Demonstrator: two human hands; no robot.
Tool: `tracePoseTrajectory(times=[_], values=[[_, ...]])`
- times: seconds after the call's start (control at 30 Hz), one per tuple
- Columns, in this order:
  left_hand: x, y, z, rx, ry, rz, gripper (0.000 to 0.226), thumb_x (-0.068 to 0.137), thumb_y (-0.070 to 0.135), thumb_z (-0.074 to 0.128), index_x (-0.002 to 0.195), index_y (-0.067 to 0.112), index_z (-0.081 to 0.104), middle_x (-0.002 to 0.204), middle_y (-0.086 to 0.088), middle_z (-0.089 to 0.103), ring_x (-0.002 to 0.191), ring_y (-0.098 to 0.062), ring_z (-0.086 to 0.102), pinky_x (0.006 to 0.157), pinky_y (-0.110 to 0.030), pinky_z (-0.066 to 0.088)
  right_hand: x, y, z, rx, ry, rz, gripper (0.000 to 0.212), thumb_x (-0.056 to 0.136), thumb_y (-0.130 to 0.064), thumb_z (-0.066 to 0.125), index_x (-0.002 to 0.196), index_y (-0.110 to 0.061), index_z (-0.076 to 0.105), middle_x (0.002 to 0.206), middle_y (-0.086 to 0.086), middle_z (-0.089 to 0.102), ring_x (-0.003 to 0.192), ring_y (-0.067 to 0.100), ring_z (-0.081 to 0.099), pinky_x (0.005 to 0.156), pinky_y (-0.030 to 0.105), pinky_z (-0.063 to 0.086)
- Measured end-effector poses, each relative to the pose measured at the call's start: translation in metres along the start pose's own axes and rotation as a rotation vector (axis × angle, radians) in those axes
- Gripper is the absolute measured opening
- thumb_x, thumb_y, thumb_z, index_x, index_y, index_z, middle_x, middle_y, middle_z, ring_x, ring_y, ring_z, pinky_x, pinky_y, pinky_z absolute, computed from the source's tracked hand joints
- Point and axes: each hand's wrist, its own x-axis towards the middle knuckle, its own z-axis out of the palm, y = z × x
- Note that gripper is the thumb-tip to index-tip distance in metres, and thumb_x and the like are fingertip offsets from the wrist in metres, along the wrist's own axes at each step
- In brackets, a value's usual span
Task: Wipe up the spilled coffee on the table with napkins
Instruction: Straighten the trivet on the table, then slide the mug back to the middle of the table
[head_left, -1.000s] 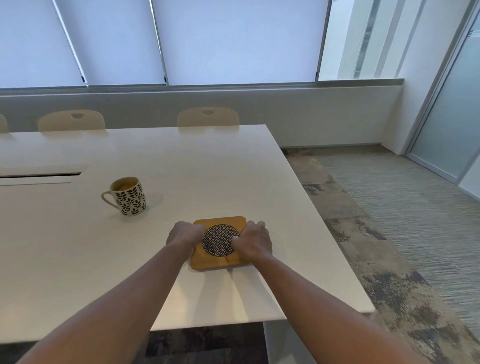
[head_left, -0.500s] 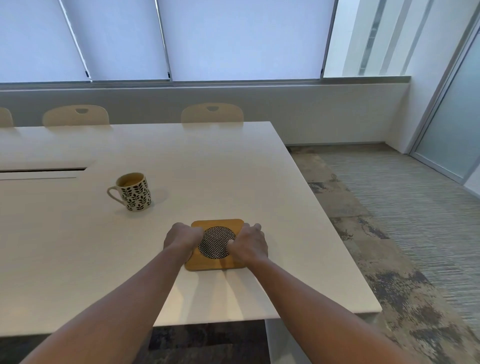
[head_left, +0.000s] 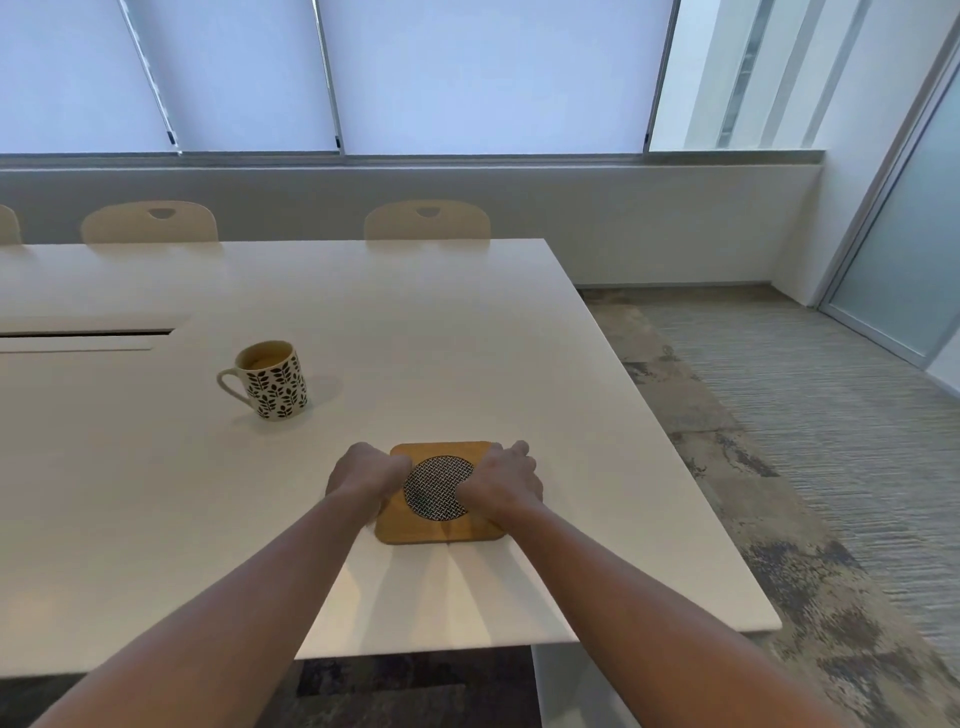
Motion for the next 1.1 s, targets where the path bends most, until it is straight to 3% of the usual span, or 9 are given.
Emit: tracePoseTrajectory(times=[0.13, 0.23, 0.43, 0.6, 0.73, 0.9, 1.1], values=[[0.018, -0.005, -0.012, -0.058, 0.052, 0.002, 0.016, 0.076, 0.021, 0.058, 0.069, 0.007, 0.056, 0.063, -0.004, 0.057, 0.056, -0.022, 0.05, 0.051, -0.025, 0.033, 0.007, -0.017, -0.003, -0.011, 0.045, -0.05, 0.049, 0.08, -0.024, 0.055, 0.125, -0.006, 0.046, 0.129, 0.014, 0.037, 0.12, 0.03, 0.04, 0.092, 0.037, 0.046], [0.031, -0.009, -0.019, -0.146, 0.151, 0.008, 0.016, 0.077, 0.02, 0.054, 0.071, 0.008, 0.064, 0.065, -0.005, 0.06, 0.055, -0.022, 0.051, 0.053, -0.026, 0.036, 0.017, -0.032, -0.001, 0.026, 0.078, -0.111, 0.044, 0.084, -0.025, 0.055, 0.123, -0.005, 0.048, 0.129, 0.014, 0.038, 0.12, 0.03, 0.039, 0.084, 0.036, 0.045], [0.057, -0.013, -0.037, -0.329, 0.345, -0.02, 0.023, 0.083, 0.026, 0.049, 0.095, 0.018, 0.066, 0.089, -0.002, 0.066, 0.081, -0.024, 0.059, 0.064, -0.031, 0.041, 0.045, -0.066, 0.014, 0.084, 0.052, -0.227, 0.057, 0.089, -0.038, 0.057, 0.134, -0.004, 0.043, 0.135, 0.015, 0.038, 0.127, 0.03, 0.035, 0.095, 0.041, 0.043], [0.076, -0.019, -0.052, -0.439, 0.475, 0.035, 0.014, 0.091, 0.029, 0.049, 0.094, 0.022, 0.061, 0.098, -0.001, 0.063, 0.086, -0.023, 0.056, 0.074, -0.034, 0.042, 0.069, -0.098, 0.038, 0.206, 0.034, -0.29, 0.063, 0.087, -0.043, 0.061, 0.138, -0.009, 0.043, 0.137, 0.009, 0.037, 0.13, 0.025, 0.033, 0.099, 0.037, 0.041], [0.092, -0.033, -0.06, -0.471, 0.539, 0.054, 0.024, 0.093, 0.03, 0.048, 0.105, 0.015, 0.063, 0.111, -0.007, 0.065, 0.101, -0.028, 0.06, 0.083, -0.039, 0.048, 0.082, -0.124, 0.055, 0.295, 0.019, -0.331, 0.071, 0.083, -0.047, 0.066, 0.139, -0.011, 0.042, 0.137, 0.006, 0.039, 0.13, 0.022, 0.035, 0.102, 0.036, 0.04], [0.11, -0.046, -0.073, -0.501, 0.64, 0.059, 0.025, 0.097, 0.034, 0.048, 0.104, 0.012, 0.057, 0.108, -0.008, 0.061, 0.099, -0.028, 0.06, 0.086, -0.044, 0.05, 0.094, -0.154, 0.068, 0.344, -0.044, -0.392, 0.083, 0.077, -0.047, 0.074, 0.143, -0.009, 0.038, 0.143, 0.006, 0.04, 0.132, 0.021, 0.04, 0.108, 0.036, 0.039], [0.133, -0.058, -0.087, -0.496, 0.769, 0.09, 0.027, 0.098, 0.031, 0.047, 0.106, 0.007, 0.053, 0.111, -0.012, 0.054, 0.107, -0.032, 0.051, 0.086, -0.043, 0.042, 0.108, -0.183, 0.086, 0.385, -0.1, -0.418, 0.092, 0.073, -0.044, 0.08, 0.146, -0.009, 0.035, 0.148, 0.007, 0.041, 0.134, 0.02, 0.042, 0.11, 0.033, 0.038]])
